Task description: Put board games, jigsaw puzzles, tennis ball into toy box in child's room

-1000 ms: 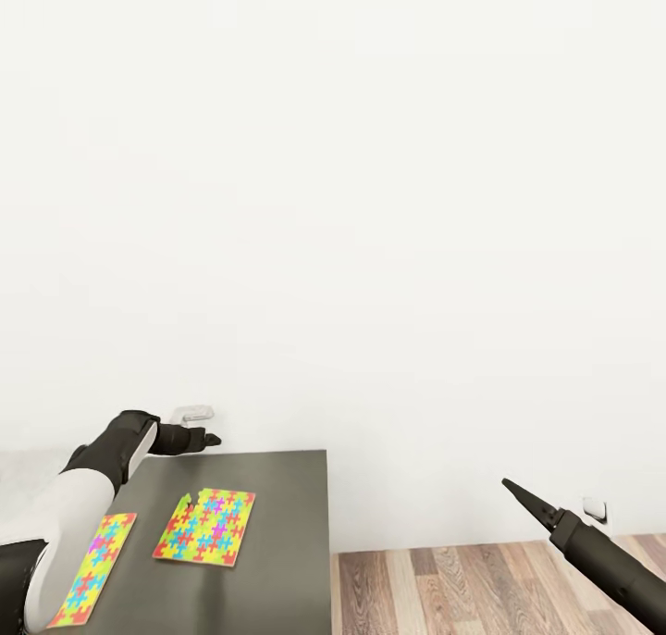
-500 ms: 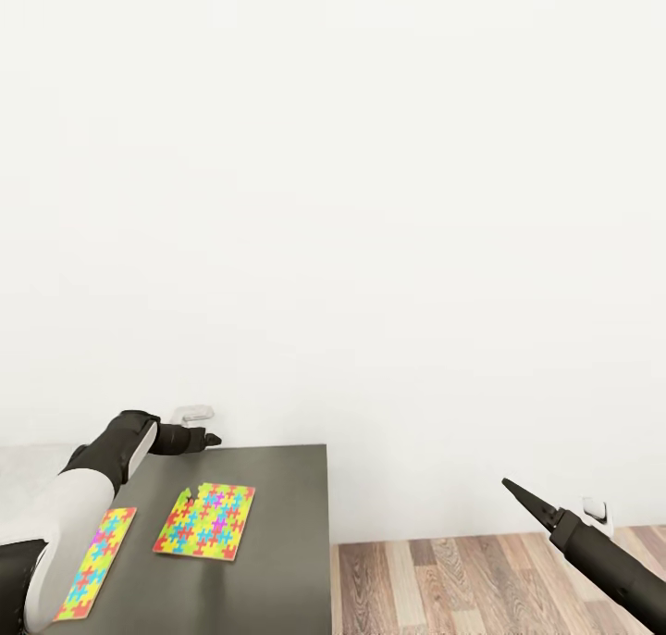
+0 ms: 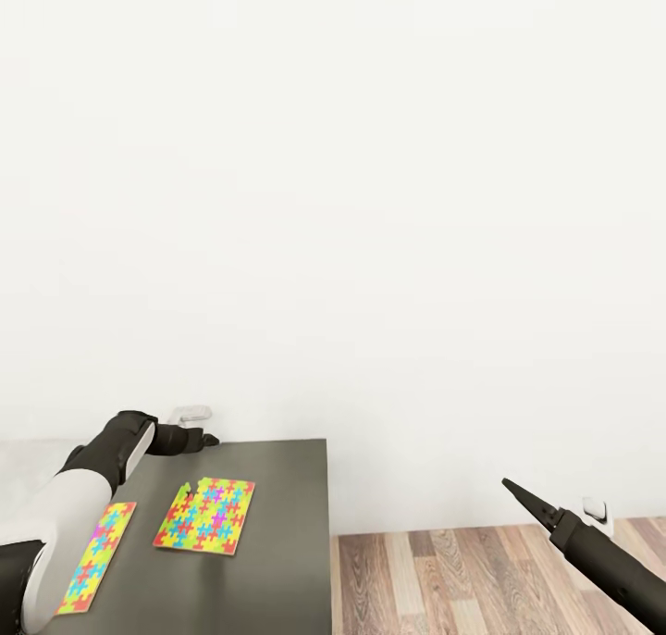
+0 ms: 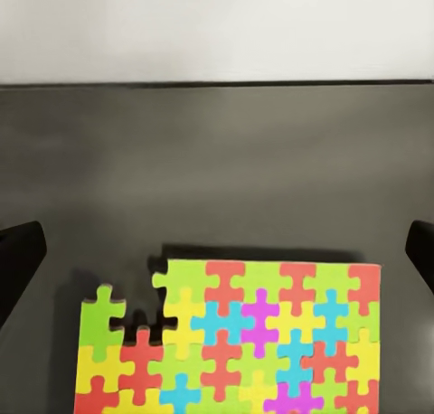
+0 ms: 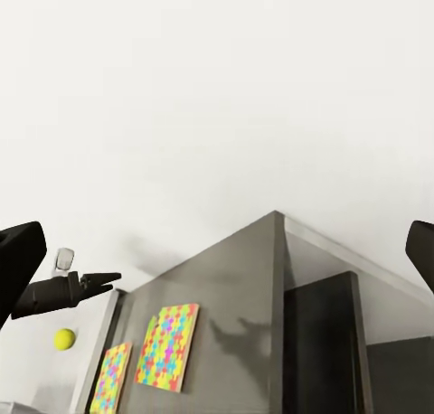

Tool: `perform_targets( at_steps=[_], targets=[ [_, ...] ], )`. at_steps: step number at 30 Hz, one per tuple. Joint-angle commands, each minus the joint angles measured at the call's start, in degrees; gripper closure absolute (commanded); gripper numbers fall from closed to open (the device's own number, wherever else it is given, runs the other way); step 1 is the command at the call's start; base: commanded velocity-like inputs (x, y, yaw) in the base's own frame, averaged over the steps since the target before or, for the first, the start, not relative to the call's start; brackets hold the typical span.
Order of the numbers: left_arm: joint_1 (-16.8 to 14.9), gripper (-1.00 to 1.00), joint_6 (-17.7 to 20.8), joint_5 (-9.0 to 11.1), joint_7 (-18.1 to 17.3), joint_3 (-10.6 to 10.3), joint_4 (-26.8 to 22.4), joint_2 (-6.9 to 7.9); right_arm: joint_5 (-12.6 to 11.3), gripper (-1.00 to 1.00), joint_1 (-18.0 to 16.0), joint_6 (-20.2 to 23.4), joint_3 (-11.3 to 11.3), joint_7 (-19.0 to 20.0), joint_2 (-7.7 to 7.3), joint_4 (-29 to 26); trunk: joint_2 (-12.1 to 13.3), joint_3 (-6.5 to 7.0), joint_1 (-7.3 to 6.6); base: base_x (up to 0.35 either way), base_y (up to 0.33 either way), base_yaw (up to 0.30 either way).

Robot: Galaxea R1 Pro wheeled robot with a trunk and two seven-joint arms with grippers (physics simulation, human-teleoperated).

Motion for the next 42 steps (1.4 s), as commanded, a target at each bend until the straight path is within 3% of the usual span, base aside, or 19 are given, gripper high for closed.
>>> perform_targets(
  at_steps=[1,14,27,42],
  targets=[
    [0.0,-1.00,0.3,-0.6,-0.5,0.4,-0.1,-0.04,-0.1,-1.00,-0.1,0.3,-0.1,0.1,0.00,0.0,-0.1,-0.22,0.03,0.000,0.000,0.000],
    [0.1,-1.00,0.2,-0.2,-1.1,0.5,-0.1,1.03,-0.1,-1.00,-0.1,0.2,-0.2,0.3,0.06,0.0,-0.1,-1.37,0.03,0.000,0.000,0.000],
    [0.3,-1.00,0.2,-0.6,-5.3,0.6,-0.1,1.35,0.0,-1.00,-0.1,-0.1,-0.4,3.2,0.08,0.0,-0.1,-1.55,0.03,0.000,0.000,0.000],
    [0.4,-1.00,-1.7,-0.5,-6.1,0.5,0.0,2.07,0.0,-1.00,-0.1,-0.1,-0.4,3.5,0.03,0.1,-0.1,-2.06,0.03,0.000,0.000,0.000]
  ],
)
